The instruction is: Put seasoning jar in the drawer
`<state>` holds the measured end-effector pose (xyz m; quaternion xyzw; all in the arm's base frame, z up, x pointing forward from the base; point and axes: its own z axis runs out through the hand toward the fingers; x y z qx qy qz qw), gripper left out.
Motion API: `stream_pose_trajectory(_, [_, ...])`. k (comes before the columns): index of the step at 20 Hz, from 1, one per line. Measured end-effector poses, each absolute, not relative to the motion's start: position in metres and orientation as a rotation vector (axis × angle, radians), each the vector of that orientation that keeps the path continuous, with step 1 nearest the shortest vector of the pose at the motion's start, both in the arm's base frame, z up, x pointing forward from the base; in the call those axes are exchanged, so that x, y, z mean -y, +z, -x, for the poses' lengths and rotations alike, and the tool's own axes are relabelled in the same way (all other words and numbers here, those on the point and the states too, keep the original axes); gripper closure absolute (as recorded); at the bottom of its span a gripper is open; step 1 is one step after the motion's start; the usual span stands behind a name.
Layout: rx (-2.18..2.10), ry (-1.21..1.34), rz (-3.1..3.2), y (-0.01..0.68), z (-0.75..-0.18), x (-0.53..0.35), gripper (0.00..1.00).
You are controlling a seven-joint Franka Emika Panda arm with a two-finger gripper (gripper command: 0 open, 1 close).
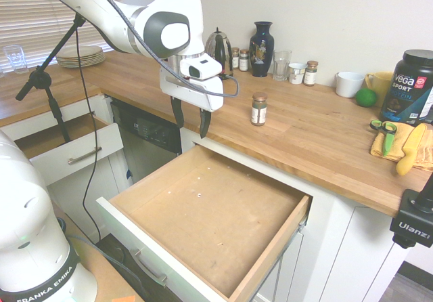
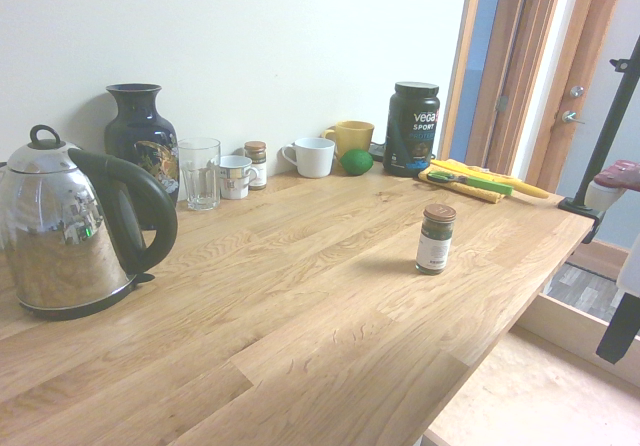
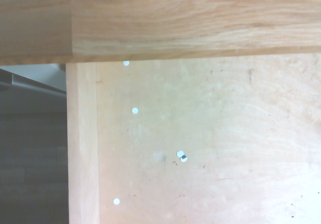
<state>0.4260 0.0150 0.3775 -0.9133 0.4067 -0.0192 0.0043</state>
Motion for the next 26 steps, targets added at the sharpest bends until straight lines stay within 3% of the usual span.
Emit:
stream_pose_trajectory(11, [-1.319, -0.1, 2.841, 0.384, -0.438, 0.012, 0.0])
stream_pose_trajectory(26, [-1.356, -0.072, 2.839, 0.375, -0.594, 0.056, 0.0])
